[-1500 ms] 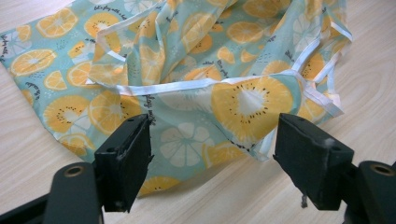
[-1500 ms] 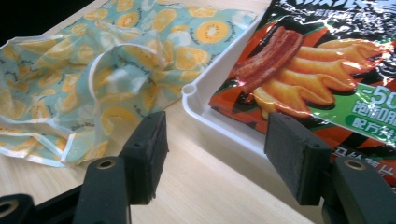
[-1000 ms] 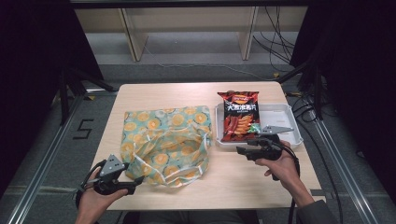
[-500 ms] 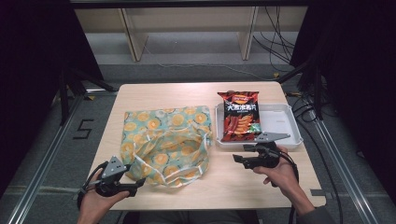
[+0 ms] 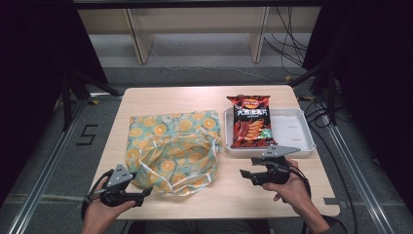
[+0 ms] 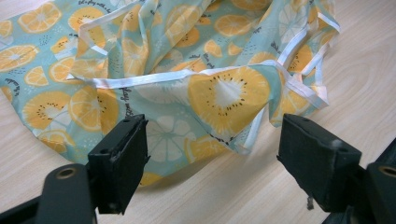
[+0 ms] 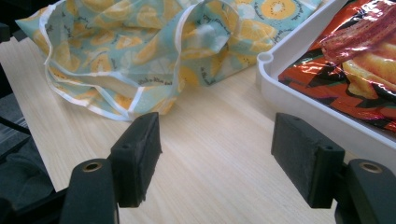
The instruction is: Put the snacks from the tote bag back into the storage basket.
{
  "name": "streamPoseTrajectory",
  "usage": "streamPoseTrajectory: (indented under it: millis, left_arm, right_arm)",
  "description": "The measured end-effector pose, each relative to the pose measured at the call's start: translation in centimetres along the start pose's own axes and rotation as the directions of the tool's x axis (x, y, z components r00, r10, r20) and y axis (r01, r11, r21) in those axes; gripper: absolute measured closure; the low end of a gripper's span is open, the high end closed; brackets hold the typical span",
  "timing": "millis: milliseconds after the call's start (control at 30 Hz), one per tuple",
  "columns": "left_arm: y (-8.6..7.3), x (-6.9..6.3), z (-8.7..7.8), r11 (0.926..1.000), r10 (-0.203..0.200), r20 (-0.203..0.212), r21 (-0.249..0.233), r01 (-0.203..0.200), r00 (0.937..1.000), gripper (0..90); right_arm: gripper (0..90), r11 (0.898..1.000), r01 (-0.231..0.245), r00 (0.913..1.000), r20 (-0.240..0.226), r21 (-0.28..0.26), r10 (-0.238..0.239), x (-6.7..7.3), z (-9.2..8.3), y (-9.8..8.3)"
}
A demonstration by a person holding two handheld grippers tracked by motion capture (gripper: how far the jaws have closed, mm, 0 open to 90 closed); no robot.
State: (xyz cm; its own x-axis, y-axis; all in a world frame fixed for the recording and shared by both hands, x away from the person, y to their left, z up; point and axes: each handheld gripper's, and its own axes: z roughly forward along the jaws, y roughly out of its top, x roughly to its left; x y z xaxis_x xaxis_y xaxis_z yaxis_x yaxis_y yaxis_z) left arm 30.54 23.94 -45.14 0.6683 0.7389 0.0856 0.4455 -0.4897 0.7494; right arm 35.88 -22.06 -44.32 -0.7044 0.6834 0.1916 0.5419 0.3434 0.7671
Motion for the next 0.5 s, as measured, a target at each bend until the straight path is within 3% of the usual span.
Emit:
streamPoseTrajectory:
  millis: [33, 67, 233, 300, 433, 500]
  left_arm:
    - [0.01, 0.01, 0.0, 1.0, 0.001, 0.0, 0.0, -0.001, 1.0, 23.4]
    - [-0.03, -0.12, 0.02, 0.9999, -0.017, -0.001, -0.001, 0.017, 0.9999, 23.3]
    - [-0.01, 0.0, 0.03, 1.0, -0.001, 0.0, 0.001, 0.001, 1.0, 23.2]
    - [-0.06, -0.16, 0.11, 0.9996, -0.026, 0.001, -0.009, 0.026, 0.9997, 23.1]
    - [-0.03, 0.0, 0.05, 1.0, -0.003, 0.0, 0.002, 0.003, 1.0, 23.0]
    - [-0.06, -0.14, 0.13, 0.9997, -0.024, 0.0, -0.009, 0.024, 0.9997, 23.0]
  right_arm:
    - [33.5, 0.999, 0.037, 0.9992, 0.014, 0.004, -0.038, -0.18, -0.04, 0.01]
    - [33.5, 0.999, 0.033, 0.9994, 0.011, 0.01, -0.033, -0.14, 0.03, -0.05]
    - [33.5, 0.999, 0.034, 0.9992, 0.02, 0.02, -0.034, -0.45, 0.07, -0.1]
    - [33.5, 0.999, 0.035, 0.9992, 0.018, 0.02, -0.035, -0.47, 0.09, -0.08]
    - [33.4, 0.999, 0.039, 0.999, 0.019, 0.02, -0.04, -0.52, 0.15, -0.11]
    - [33.4, 0.999, 0.038, 0.9991, 0.017, 0.021, -0.038, -0.56, 0.14, -0.12]
